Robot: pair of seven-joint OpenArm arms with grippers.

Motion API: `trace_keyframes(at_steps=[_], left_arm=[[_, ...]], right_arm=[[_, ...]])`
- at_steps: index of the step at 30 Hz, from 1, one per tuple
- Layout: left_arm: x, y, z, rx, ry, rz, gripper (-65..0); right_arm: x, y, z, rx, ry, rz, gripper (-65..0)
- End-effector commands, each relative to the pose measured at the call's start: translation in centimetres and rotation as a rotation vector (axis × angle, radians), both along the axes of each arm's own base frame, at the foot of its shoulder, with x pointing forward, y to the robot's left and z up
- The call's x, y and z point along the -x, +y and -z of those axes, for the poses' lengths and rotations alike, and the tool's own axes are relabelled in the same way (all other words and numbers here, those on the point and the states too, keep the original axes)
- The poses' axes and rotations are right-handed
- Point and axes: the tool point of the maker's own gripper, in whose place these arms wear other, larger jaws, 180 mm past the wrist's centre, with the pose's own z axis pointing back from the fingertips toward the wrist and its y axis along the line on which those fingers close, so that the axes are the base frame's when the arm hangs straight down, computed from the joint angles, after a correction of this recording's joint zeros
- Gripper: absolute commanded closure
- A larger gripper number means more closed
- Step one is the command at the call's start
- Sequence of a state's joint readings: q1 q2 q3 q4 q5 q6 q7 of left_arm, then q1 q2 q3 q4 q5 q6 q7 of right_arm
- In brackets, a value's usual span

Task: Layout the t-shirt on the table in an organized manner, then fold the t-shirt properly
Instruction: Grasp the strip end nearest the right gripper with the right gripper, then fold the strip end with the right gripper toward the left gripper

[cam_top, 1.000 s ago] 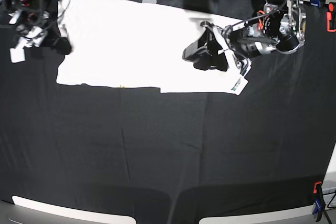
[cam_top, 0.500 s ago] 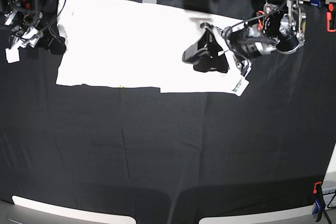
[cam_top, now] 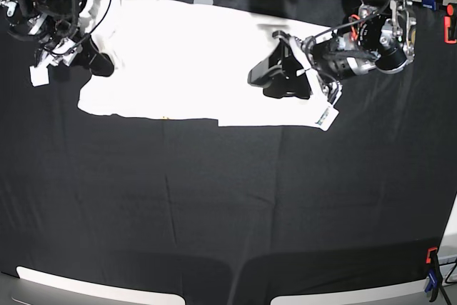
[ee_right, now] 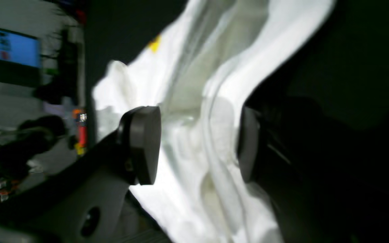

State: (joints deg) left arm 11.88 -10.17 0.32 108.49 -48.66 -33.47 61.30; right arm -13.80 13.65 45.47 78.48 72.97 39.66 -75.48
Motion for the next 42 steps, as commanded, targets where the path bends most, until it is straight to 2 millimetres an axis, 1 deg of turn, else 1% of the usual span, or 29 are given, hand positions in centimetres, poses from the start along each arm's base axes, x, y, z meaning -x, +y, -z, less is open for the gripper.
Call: trace_keyframes(at_steps=[1, 3, 5, 8, 12, 15, 17, 19, 22, 23, 24, 26, 27, 29, 30, 32, 35, 39, 42], left_arm=[[-0.5, -0.2, -1.4, 0.038, -0.042, -0.004, -23.2], [-0.5, -0.1, -1.4, 0.036, -0.042, -0.004, -23.2], [-0.5, -0.1, -1.4, 0.036, -0.042, -0.004, -23.2], [-0.5, -0.1, -1.4, 0.036, -0.042, -0.004, -23.2], [-0.5, -0.1, -1.4, 0.037, -0.043, -0.004, -23.2], [-0.5, -0.1, -1.4, 0.037, -0.042, -0.004, -23.2], [-0.5, -0.1, -1.4, 0.037, -0.043, -0.004, -23.2], [-0.5, -0.1, -1.4, 0.037, -0.043, -0.004, -23.2], [-0.5, -0.1, -1.4, 0.037, -0.044, -0.004, -23.2], [-0.5, -0.1, -1.4, 0.037, -0.044, -0.005, -23.2], [-0.5, -0.1, -1.4, 0.037, -0.043, -0.004, -23.2], [-0.5, -0.1, -1.4, 0.037, -0.043, -0.004, -23.2], [-0.5, -0.1, -1.4, 0.037, -0.043, -0.004, -23.2], [-0.5, -0.1, -1.4, 0.037, -0.043, -0.004, -23.2], [-0.5, -0.1, -1.4, 0.037, -0.043, -0.004, -23.2], [-0.5, -0.1, -1.4, 0.036, -0.043, -0.004, -23.2], [-0.5, -0.1, -1.4, 0.036, -0.042, -0.004, -23.2], [-0.5, -0.1, -1.4, 0.036, -0.042, -0.004, -23.2], [-0.5, -0.1, -1.4, 0.037, -0.042, -0.004, -23.2]], right_arm=[[-0.6, -0.2, -1.5, -0.009, -0.052, -0.014, -33.6], [-0.6, 0.3, -2.3, -0.051, -0.077, -0.032, -33.6], [-0.9, 0.3, -2.8, -0.069, -0.104, -0.02, -33.6], [-1.2, 0.1, -2.9, -0.066, -0.113, -0.008, -33.6], [-1.0, -0.3, -1.9, -0.018, -0.076, 0.006, -33.6], [-1.0, -1.3, 0.1, 0.08, -0.022, 0.055, -33.6], [-0.8, -1.4, 1.0, 0.114, 0.0, 0.074, -33.6], [-0.9, -0.9, 1.0, 0.091, -0.005, 0.077, -33.6], [-1.0, -0.3, 0.5, 0.048, -0.029, 0.076, -33.5], [-1.1, -0.3, 0.4, 0.042, -0.033, 0.076, -32.7], [-1.2, -0.2, 0.3, 0.041, -0.036, 0.076, -30.4], [-1.2, -0.3, 0.3, 0.041, -0.037, 0.076, -22.2], [-1.2, -0.3, 0.3, 0.042, -0.037, 0.077, -16.8], [-1.2, -0.4, 0.3, 0.045, -0.036, 0.076, -2.3], [-1.2, -0.6, 0.2, 0.052, -0.037, 0.074, 0.0], [-1.5, -1.6, -0.3, 0.079, -0.048, 0.076, 0.0], [-2.5, -4.0, -1.9, 0.148, -0.078, 0.072, 0.0], [-4.3, -7.5, -4.3, 0.284, -0.101, 0.047, 0.0], [-6.1, -9.4, -6.0, 0.377, -0.119, 0.042, 0.0]])
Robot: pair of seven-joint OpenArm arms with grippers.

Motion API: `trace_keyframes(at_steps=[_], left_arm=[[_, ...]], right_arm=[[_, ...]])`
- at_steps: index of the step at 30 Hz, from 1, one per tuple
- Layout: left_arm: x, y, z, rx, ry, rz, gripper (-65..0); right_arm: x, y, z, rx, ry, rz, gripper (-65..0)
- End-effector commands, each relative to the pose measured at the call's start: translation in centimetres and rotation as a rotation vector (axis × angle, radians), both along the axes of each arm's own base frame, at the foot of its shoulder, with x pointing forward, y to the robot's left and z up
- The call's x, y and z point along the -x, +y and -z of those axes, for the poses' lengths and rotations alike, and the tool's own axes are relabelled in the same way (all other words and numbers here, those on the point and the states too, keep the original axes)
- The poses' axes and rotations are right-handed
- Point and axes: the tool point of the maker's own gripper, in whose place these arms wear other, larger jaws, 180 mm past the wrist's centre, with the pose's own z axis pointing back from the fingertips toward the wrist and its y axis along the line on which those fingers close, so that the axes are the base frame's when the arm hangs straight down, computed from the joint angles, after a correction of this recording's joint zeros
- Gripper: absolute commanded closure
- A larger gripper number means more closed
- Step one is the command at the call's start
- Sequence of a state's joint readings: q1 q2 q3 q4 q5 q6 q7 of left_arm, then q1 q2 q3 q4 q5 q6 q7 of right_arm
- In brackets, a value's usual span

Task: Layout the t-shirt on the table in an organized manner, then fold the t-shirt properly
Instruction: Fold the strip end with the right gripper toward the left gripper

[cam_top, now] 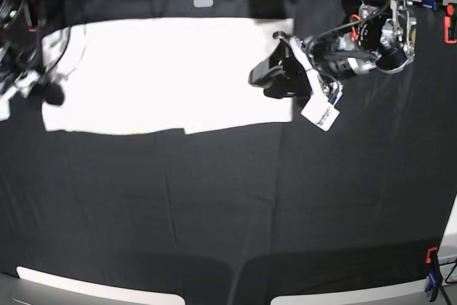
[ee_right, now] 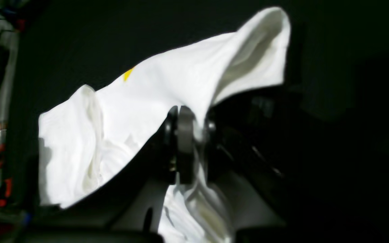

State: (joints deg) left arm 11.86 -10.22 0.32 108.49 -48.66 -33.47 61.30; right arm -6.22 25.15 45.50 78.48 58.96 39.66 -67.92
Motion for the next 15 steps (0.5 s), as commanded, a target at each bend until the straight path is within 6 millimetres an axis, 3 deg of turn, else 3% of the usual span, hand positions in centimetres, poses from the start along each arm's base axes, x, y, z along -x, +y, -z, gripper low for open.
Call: trace_keyframes(at_steps=[1, 4, 7, 10, 15], left_arm=[[-0.5, -0.2, -1.4, 0.038, -0.042, -0.004, -23.2], [-0.5, -0.2, -1.4, 0.037, -0.041, -0.004, -23.2], [-0.5, -0.2, -1.4, 0.038, -0.042, -0.004, -23.2], [-0.5, -0.2, -1.4, 0.038, -0.042, -0.005, -23.2], [-0.5, -0.2, -1.4, 0.038, -0.042, -0.005, -23.2]], right_arm=[[-1.5, -1.1, -2.4, 0.042, -0.069, 0.0, 0.0], [-3.1, -1.8, -3.5, 0.091, -0.084, 0.002, 0.0], [-3.9, -1.1, -3.9, 0.067, -0.107, -0.003, 0.0], [-4.2, 0.9, -4.2, -0.03, -0.163, -0.018, 0.0], [-3.1, 5.7, -4.2, -0.187, -0.16, -0.144, 0.0]])
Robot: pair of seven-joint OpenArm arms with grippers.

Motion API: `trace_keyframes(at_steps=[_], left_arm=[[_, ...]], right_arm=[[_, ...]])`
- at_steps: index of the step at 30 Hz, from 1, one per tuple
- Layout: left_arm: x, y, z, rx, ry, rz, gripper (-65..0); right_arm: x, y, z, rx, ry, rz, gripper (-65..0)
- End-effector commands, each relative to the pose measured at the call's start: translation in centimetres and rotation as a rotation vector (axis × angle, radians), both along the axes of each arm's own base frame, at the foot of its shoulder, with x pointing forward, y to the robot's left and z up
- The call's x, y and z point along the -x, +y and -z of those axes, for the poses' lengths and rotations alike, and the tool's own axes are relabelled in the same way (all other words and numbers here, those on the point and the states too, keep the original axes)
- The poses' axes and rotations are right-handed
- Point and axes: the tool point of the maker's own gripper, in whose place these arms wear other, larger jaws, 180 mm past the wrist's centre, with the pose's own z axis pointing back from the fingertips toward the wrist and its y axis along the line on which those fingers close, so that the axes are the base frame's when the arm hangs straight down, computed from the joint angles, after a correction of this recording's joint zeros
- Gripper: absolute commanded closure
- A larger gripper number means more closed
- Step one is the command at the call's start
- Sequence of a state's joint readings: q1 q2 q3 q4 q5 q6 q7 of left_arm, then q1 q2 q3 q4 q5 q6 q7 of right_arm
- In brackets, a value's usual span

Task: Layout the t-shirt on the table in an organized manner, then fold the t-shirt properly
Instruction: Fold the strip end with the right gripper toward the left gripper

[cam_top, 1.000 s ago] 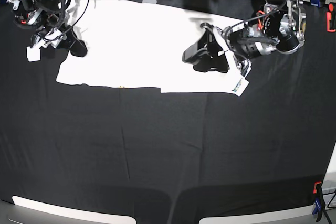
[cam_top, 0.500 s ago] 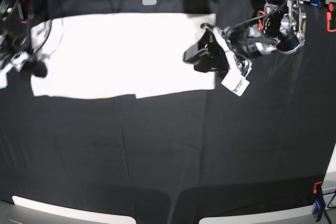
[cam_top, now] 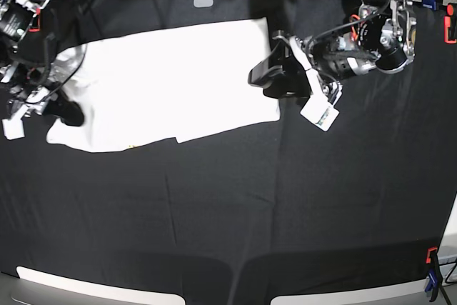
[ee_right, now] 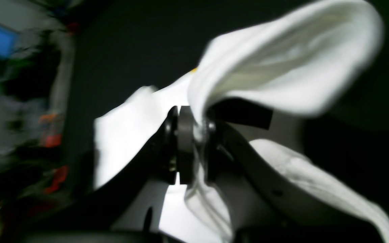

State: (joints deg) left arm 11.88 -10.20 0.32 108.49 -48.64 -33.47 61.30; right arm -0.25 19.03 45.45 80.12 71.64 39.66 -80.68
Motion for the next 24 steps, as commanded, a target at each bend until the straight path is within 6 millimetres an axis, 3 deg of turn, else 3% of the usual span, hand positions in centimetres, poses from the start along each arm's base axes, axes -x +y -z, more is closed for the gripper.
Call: trace_keyframes(at_steps=[1, 6, 9, 17, 21, 24], left_arm=[[-0.5, -0.2, -1.4, 0.038, -0.043, -0.005, -23.2], [-0.5, -0.2, -1.4, 0.038, -0.043, -0.005, -23.2], [-0.5, -0.2, -1.4, 0.038, -0.043, -0.005, -23.2], [-0.5, -0.2, -1.4, 0.038, -0.042, -0.004, -23.2], [-0.5, -0.2, -1.4, 0.038, -0.042, -0.004, -23.2], [-0.5, -0.2, -1.4, 0.037, -0.042, -0.004, -23.2]], right_arm=[[-0.9, -0.1, -2.5, -0.002, -0.093, -0.005, 0.0], [-0.5, 1.9, -3.8, -0.012, -0.15, -0.042, 0.0], [0.3, 4.1, -3.8, -0.01, -0.156, -0.092, 0.0], [0.8, 12.9, -3.2, -0.086, -0.159, -0.279, 0.0], [1.3, 17.3, -1.7, -0.107, -0.11, -0.367, 0.0], [1.4, 20.4, -1.9, -0.162, -0.121, -0.412, 0.0]])
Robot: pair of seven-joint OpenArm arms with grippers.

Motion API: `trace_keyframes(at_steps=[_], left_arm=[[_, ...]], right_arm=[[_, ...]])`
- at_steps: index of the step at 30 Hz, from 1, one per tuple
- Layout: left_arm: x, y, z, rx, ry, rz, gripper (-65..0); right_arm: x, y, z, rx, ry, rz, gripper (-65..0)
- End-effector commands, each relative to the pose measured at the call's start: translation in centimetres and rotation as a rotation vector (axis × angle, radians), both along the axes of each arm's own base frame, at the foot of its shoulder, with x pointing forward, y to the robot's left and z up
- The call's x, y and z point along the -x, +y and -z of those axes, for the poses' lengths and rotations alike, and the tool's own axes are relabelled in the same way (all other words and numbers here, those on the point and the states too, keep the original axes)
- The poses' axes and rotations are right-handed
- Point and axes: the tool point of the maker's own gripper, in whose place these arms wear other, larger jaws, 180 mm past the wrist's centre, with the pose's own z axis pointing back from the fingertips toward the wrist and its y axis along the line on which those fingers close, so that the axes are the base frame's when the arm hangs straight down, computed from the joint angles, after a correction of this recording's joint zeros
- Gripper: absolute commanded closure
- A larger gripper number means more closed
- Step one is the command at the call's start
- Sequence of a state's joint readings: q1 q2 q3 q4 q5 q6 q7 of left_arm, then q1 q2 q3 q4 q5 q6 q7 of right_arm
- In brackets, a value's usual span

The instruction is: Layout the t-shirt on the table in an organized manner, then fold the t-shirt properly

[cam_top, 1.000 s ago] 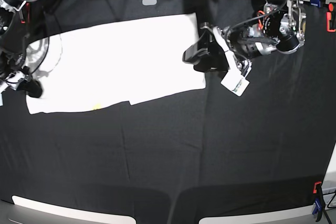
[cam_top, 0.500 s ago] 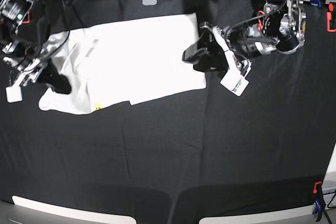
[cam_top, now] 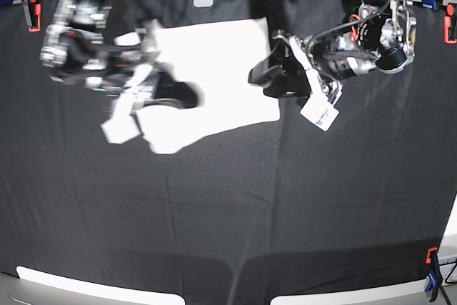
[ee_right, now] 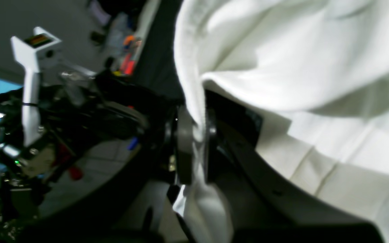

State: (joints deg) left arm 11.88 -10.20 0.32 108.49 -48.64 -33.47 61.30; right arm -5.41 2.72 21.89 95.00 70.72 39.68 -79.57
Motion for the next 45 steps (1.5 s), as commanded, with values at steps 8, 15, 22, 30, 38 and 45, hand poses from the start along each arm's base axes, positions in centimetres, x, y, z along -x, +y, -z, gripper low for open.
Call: trace_keyframes(at_steps=[8, 15, 22, 30, 38, 45], left_arm=[[-0.5, -0.2, -1.4, 0.038, -0.042, -0.004, -23.2], [-1.4, 1.3, 0.2, -0.1, -0.063, -0.03, -23.2], [-5.3, 8.1, 2.1, -0.283, 0.027, -0.347, -23.2], [-5.9, 10.1, 2.4, -0.331, 0.035, -0.418, -23.2], [-5.8, 10.1, 2.5, -0.332, 0.035, -0.418, -23.2], [-5.8, 10.1, 2.4, -0.334, 0.031, -0.412, -23.2]], right_arm=[[-0.8, 6.0, -1.7, -0.058, -0.063, -0.078, 0.0], [-1.3, 7.0, -0.6, 0.007, -0.057, -0.06, 0.0], [-1.5, 7.2, -1.0, -0.009, -0.067, -0.046, 0.0], [-1.7, 7.4, -2.4, -0.088, -0.092, -0.038, -23.0], [-1.7, 7.7, -4.8, -0.22, -0.127, -0.039, -27.0], [-1.9, 7.6, -8.3, -0.393, -0.186, -0.042, -27.0]])
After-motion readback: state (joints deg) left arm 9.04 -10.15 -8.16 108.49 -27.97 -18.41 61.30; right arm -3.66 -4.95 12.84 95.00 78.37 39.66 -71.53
